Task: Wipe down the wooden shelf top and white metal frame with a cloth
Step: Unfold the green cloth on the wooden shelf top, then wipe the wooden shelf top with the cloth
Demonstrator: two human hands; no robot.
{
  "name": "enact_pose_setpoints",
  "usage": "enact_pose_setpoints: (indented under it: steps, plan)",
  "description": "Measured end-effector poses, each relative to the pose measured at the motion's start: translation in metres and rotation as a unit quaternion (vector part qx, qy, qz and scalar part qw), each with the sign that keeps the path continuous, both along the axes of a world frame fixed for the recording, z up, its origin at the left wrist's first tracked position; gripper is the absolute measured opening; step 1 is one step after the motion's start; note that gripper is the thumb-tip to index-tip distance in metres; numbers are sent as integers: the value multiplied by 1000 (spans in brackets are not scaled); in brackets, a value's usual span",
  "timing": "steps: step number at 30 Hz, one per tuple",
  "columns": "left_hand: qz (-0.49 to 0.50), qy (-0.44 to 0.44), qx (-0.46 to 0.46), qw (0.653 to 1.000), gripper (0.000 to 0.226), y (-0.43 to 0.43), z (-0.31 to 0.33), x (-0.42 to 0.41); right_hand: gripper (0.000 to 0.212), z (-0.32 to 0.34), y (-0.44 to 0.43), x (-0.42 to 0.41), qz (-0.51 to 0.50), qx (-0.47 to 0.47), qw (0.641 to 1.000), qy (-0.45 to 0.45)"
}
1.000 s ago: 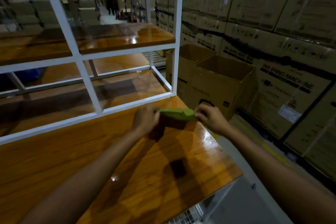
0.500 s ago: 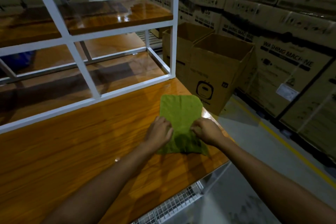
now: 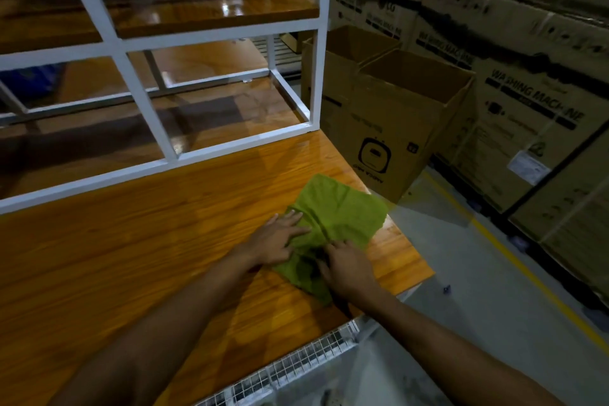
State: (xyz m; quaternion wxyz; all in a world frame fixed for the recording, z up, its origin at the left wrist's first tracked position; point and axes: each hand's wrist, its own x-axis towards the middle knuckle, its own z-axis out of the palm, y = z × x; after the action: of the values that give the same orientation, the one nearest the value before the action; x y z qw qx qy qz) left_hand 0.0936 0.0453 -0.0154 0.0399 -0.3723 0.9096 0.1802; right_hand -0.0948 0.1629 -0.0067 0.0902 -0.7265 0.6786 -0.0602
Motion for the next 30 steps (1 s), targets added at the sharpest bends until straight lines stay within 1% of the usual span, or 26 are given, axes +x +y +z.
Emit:
enact_pose_setpoints:
  steps: [2,4,6,7,9,10,12,14,16,18,20,22,24,25,27,28,29,30]
  plan:
    - [46,38,-22,998,63,6,11,-10,26,7,-15,-10,-14,-42,999,-31]
    - [117,101,-62,986,51,20,15,-31,23,8,-37,-24,-15,-68,997,-40]
    - [201,146,-95,964,39,37,9,-58,26,5,-61,-37,-4,-81,996,-47]
    - [238,153,-98,954,38,45,3,-71,31,3,-73,-44,14,-79,996,-39]
    - [309,134,-69,939,50,61,-10,-91,44,-3,-92,-55,56,-27,998,-12]
    - [328,101,-50,938,60,67,-16,-97,51,-6,-98,-58,75,16,997,6]
    - [313,17,-49,948,74,68,-27,-97,63,-16,-100,-65,90,83,992,29]
    - [262,-26,-66,962,80,62,-30,-85,76,-27,-89,-68,78,82,993,29]
    - [197,-26,-76,977,84,52,-29,-69,83,-35,-73,-68,48,52,997,8]
    - [121,-28,-81,989,82,46,-29,-53,83,-38,-57,-63,10,34,999,-6]
    - [59,-24,-98,993,79,49,-30,-40,83,-38,-37,-54,-31,29,999,1]
    - [27,-10,-105,994,78,55,-30,-33,80,-36,-19,-49,-62,38,997,21]
    - [52,22,-103,993,77,56,-24,-37,77,-28,-16,-50,-88,40,995,26]
    - [93,48,-103,989,76,55,-20,-45,75,-24,-21,-53,-91,24,995,28]
    - [210,94,-90,969,72,47,-13,-63,71,-22,-39,-65,-68,-5,997,34]
    - [260,95,-76,958,70,44,-13,-71,71,-23,-47,-71,-46,0,998,32]
    - [287,75,-65,953,70,44,-16,-76,71,-27,-53,-76,-22,10,999,28]
    - [291,39,-63,954,71,46,-21,-78,72,-32,-56,-80,0,20,999,27]
